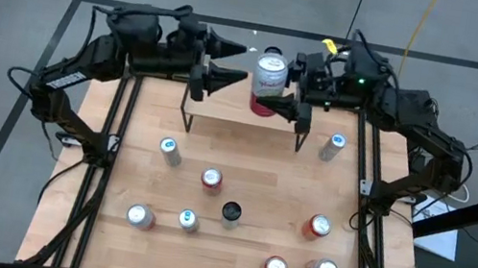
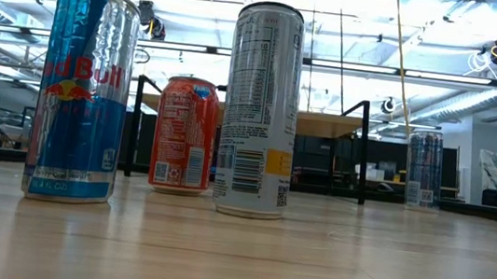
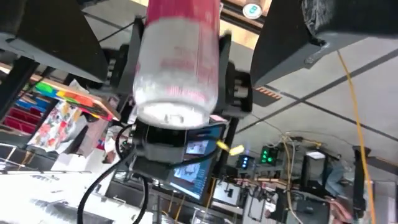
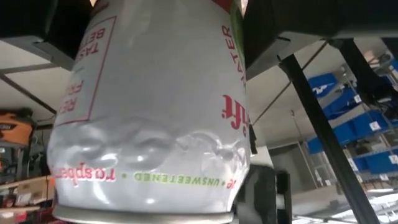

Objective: Place canned beverage on shelf
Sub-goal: Put the middle pink-white soda can on the shelf

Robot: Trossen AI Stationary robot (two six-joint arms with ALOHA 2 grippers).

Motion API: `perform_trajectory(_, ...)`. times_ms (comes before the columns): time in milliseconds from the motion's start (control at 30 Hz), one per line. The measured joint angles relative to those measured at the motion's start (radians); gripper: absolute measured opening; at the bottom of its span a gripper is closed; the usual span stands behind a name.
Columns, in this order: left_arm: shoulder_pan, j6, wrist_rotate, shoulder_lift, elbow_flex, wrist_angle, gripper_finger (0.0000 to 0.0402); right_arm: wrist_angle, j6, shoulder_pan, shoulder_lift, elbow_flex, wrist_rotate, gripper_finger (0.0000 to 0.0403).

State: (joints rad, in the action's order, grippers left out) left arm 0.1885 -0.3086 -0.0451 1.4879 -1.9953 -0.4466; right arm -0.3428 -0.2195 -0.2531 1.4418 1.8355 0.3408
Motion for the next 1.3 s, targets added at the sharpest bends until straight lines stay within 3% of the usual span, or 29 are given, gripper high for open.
perform_trajectory(167, 0.036, 0.000, -0.097, 0.002, 0.000, -0.074, 0.0397, -0.002, -0.001, 0.013, 0.036, 0.000, -0.001, 0.0279)
perform_trajectory(367, 0.079, 0.000, -0.141, 0.002, 0.000, -0.129, 0.0397, 0.000, -0.003, 0.031, 0.063, 0.001, -0.004, 0.0279)
perform_trajectory(767, 0.105, 0.026, -0.327, 0.054, 0.000, -0.140, 0.0397, 0.006, -0.005, 0.046, 0.091, 0.002, -0.058, 0.0279)
perform_trajectory(1167, 0.106, 0.027, -0.320, 0.060, 0.001, -0.137, 0.0397, -0.003, -0.007, 0.046, 0.095, 0.002, -0.060, 0.0279)
perform_trajectory(1300, 0.106, 0.027, -0.315, 0.060, 0.001, -0.138, 0.0378, -0.007, -0.004, 0.046, 0.094, 0.002, -0.085, 0.0279)
